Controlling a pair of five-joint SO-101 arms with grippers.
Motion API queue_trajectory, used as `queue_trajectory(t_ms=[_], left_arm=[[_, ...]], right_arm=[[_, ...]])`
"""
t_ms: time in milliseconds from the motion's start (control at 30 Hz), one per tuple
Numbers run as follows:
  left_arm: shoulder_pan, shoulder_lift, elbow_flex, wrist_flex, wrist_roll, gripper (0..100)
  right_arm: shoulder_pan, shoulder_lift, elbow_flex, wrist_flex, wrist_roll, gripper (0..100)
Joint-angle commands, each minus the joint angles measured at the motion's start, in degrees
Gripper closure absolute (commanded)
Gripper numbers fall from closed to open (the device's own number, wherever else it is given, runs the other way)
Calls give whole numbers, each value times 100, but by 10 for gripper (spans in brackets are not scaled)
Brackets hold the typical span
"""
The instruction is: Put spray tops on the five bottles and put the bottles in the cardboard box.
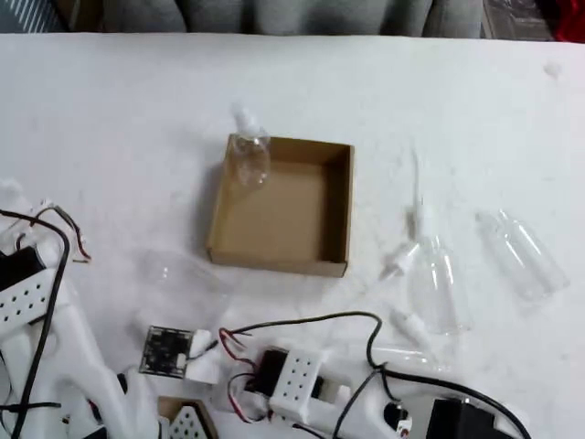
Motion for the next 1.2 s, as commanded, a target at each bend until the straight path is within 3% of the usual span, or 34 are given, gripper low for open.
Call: queue_trajectory(t_ms=[0,300,433,500,600,800,1000,1167], left_arm=[[-40,4,-264,-167,-62,976],[-40,4,-246,-167,-62,976],[-40,4,-246,-167,-70,976],[-40,4,-246,-167,-70,976],[-40,4,-246,-167,-62,976],[-40,4,-246,-167,-62,976],[-40,4,-246,-167,-62,976],[-31,4,-246,-176,-44,976]], right_arm=[[-4,-66,-237,-31,18,934],[365,-1956,-695,1719,-220,941],[312,-2703,-308,1692,-484,935],[-48,-2809,-35,1525,-501,894],[-514,-2633,369,980,-501,845],[-541,-1701,466,251,-501,875],[-523,-1719,-246,1174,-897,876],[-576,-1657,-264,1077,-1468,875]])
